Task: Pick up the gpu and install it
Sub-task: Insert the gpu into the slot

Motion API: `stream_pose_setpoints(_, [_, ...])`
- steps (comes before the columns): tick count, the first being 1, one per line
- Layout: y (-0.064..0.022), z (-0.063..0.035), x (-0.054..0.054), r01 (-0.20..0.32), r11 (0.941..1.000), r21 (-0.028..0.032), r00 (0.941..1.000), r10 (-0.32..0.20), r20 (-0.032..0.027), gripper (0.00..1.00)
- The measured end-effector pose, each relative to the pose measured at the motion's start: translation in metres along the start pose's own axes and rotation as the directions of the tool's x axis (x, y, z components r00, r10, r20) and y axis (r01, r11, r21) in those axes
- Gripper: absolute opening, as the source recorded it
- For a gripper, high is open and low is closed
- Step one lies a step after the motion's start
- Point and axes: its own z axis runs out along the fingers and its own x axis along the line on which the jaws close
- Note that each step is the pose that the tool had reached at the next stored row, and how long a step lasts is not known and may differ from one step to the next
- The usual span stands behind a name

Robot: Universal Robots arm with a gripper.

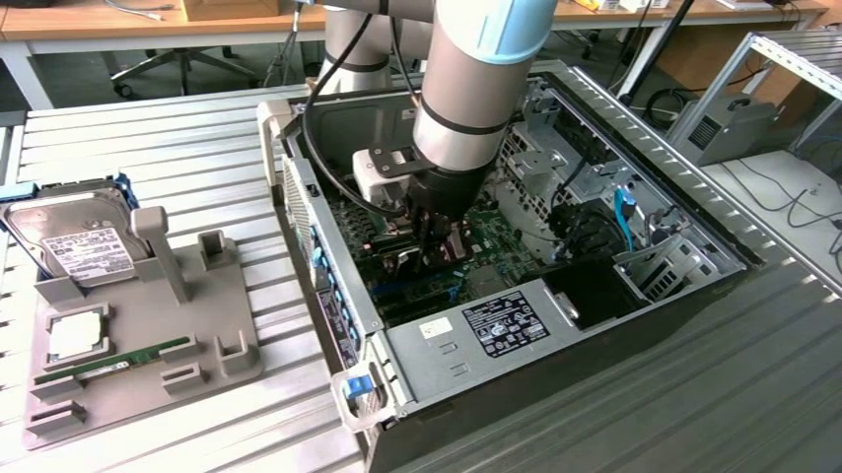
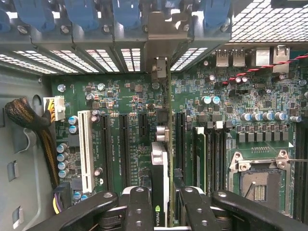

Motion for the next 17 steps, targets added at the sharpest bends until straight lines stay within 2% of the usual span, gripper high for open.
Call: stream_pose_setpoints(17, [0.0014,0.002,0.0001,0.0,1.0,0.0004,1.0,0.0,0.0002,0.27])
